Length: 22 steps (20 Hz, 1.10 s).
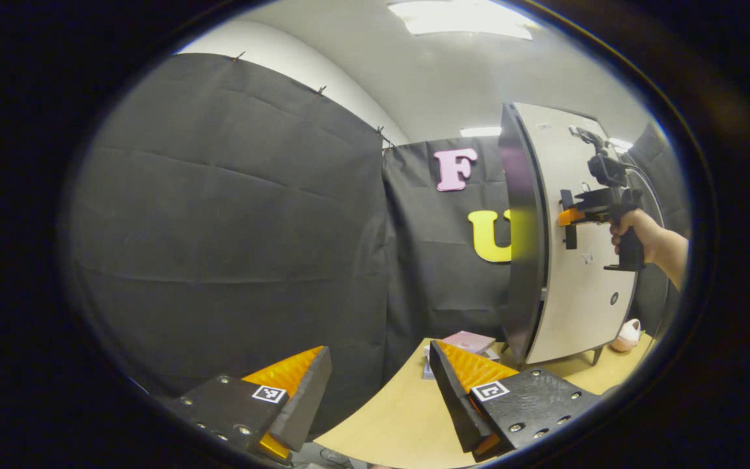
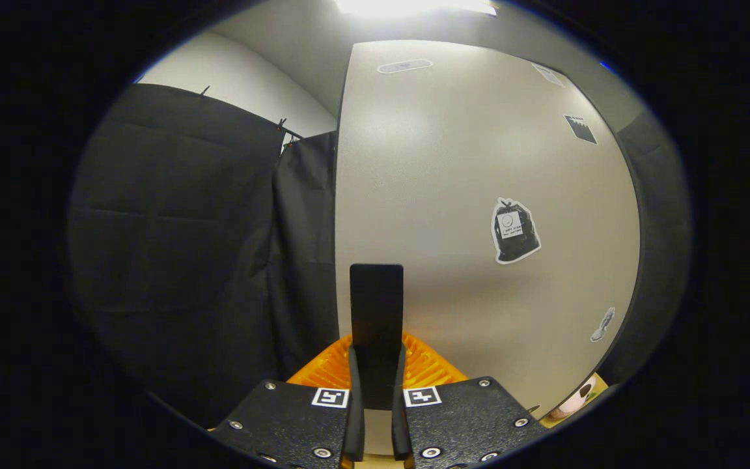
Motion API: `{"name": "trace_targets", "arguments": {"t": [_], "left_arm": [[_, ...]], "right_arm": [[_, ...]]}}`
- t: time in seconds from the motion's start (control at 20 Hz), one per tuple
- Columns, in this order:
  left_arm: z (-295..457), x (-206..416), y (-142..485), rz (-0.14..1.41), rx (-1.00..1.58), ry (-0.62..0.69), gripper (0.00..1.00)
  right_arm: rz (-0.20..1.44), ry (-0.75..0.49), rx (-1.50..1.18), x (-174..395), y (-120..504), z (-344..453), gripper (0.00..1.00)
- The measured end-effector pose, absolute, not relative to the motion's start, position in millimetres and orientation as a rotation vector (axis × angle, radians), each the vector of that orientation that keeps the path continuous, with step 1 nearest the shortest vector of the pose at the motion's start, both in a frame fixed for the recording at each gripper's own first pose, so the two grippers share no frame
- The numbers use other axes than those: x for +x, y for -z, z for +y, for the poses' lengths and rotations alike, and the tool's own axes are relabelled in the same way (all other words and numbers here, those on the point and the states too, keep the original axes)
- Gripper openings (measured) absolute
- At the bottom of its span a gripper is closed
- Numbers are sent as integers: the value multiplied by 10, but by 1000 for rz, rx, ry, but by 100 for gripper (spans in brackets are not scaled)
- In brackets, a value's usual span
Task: Open the cabinet door with the right hand, grasp the bottle in the cabinet with the left hand and place it on the coaster, then close the cabinet door with the right hand.
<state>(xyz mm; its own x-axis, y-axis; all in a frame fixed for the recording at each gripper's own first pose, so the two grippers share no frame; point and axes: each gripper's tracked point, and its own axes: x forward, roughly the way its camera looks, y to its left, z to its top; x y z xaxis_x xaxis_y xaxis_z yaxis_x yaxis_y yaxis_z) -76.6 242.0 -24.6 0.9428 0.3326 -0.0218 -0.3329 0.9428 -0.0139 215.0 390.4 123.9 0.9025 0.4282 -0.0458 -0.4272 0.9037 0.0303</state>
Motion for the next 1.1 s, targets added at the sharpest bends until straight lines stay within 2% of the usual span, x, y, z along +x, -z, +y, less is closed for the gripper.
{"name": "trace_targets", "arguments": {"t": [0.05, 0.7, 0.75, 0.8, 0.85, 1.1], "left_arm": [[2371, -749, 227, 17, -17, -329, 92], [1512, -532, 39, -1, 0, -206, 92], [1430, -516, 19, -4, 4, -195, 87], [1346, -496, -1, -8, 6, -184, 92], [1263, -482, -23, -11, 7, -174, 87], [850, -399, -87, -21, 9, -121, 87]], "right_arm": [[56, -456, 23, 2125, -1244, 3892, 17], [104, -607, 37, 2112, -1147, 3686, 17], [105, -617, 41, 2096, -1146, 3664, 17], [108, -627, 42, 2089, -1145, 3643, 15], [109, -637, 42, 2086, -1141, 3622, 17], [117, -678, 42, 2023, -1135, 3511, 17]]}}
